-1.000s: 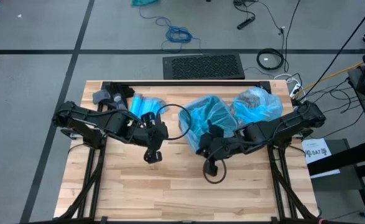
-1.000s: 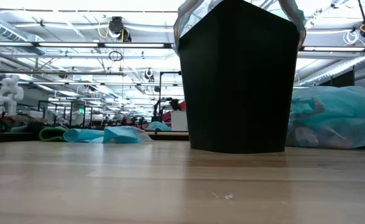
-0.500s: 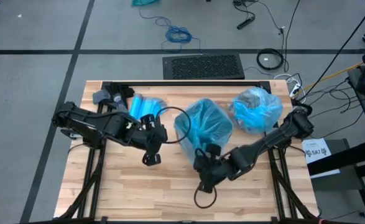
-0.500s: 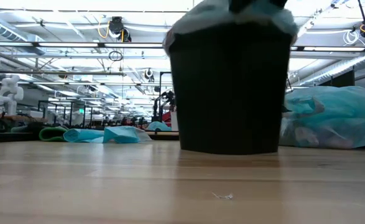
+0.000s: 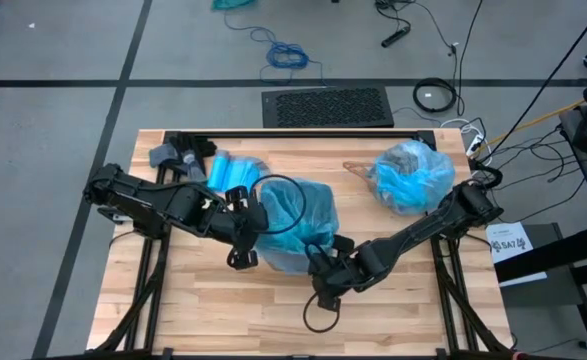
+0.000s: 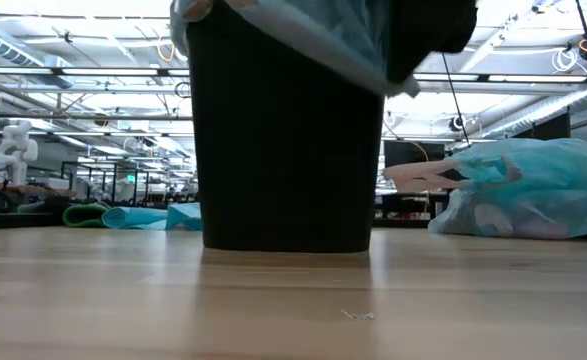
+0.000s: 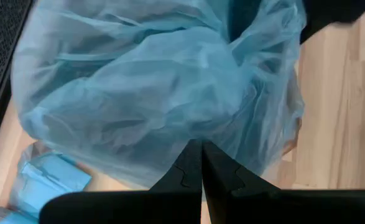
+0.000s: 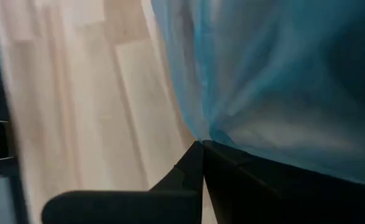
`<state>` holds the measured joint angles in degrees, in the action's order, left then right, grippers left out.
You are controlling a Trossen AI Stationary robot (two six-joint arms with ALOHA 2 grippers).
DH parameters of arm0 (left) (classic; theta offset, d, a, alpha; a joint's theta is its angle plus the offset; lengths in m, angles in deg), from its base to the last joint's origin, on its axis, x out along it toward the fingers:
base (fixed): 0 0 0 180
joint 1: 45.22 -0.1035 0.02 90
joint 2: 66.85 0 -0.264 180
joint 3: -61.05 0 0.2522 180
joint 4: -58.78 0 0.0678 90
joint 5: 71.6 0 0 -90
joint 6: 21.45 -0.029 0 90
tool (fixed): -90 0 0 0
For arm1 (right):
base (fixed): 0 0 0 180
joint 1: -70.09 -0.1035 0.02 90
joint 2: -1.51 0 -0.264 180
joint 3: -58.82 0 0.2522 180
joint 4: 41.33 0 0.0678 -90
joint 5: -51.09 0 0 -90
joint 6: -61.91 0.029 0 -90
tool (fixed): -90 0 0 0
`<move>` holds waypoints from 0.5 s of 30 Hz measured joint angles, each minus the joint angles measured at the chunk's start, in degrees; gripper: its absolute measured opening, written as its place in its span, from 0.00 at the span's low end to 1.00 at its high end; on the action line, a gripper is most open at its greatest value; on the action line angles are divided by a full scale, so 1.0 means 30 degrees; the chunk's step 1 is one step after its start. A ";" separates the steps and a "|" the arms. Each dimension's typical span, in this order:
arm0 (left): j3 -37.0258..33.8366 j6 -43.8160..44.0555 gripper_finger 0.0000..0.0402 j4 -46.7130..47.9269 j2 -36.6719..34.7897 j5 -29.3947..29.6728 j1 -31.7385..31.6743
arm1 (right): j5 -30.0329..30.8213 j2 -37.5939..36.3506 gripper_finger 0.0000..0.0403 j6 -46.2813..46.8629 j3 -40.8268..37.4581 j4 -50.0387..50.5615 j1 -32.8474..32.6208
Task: Place trash/remove bag and relplace
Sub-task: Put the blue trash bag into the trash bin
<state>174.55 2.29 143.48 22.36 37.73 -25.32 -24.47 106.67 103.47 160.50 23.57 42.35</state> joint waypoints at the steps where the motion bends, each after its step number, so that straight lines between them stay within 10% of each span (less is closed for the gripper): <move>1: 0.0000 0.0000 0.01 -0.0007 0.0000 -0.0043 0.0020 | 0.0009 -0.0184 0.00 0.0001 0.0006 -0.0005 -0.0013; 15: 0.0022 -0.0528 0.01 -0.0655 0.0000 -0.0038 -0.0409 | -0.0150 -0.1559 0.14 -0.0589 0.0036 -0.1044 -0.0108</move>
<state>174.62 0.71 141.51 22.36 37.61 -26.55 -24.92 101.99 101.70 160.61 20.44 42.02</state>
